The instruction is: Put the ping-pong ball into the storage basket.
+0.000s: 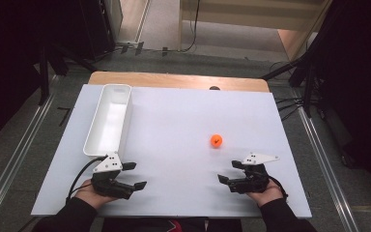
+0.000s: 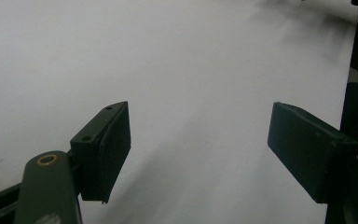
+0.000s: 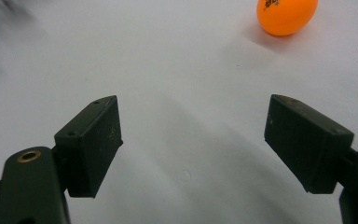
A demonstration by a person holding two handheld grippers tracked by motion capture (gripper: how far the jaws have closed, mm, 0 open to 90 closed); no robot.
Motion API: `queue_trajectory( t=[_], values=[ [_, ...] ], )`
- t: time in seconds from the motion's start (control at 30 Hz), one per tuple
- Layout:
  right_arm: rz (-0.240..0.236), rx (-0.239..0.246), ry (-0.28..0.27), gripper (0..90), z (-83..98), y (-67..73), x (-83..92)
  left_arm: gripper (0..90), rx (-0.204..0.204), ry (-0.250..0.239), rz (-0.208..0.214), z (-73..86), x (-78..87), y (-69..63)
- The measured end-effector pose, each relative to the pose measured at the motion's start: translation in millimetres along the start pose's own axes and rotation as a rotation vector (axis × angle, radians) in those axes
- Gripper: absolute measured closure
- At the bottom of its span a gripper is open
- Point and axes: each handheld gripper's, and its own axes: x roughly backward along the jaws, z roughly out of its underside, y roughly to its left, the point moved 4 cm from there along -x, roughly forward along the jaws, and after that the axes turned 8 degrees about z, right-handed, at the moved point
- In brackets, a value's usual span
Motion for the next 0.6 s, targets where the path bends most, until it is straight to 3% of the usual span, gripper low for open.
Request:
queue_trajectory(
  t=[0.13,0.43,0.6],
  values=[
    [0.007,0.005,0.003,17.6,0.7,-1.5,-0.4,21.7,-0.013,0.030,-0.002,0.6,-1.4,-0.8],
    [0.007,0.010,0.004,17.6,2.8,-3.4,1.1,21.7,0.003,0.011,-0.005,-0.8,0.0,0.0],
    [0.021,0.009,0.011,17.5,6.6,-0.4,5.0,21.8,-0.014,0.019,-0.007,-1.2,-1.8,-1.6]
  ],
)
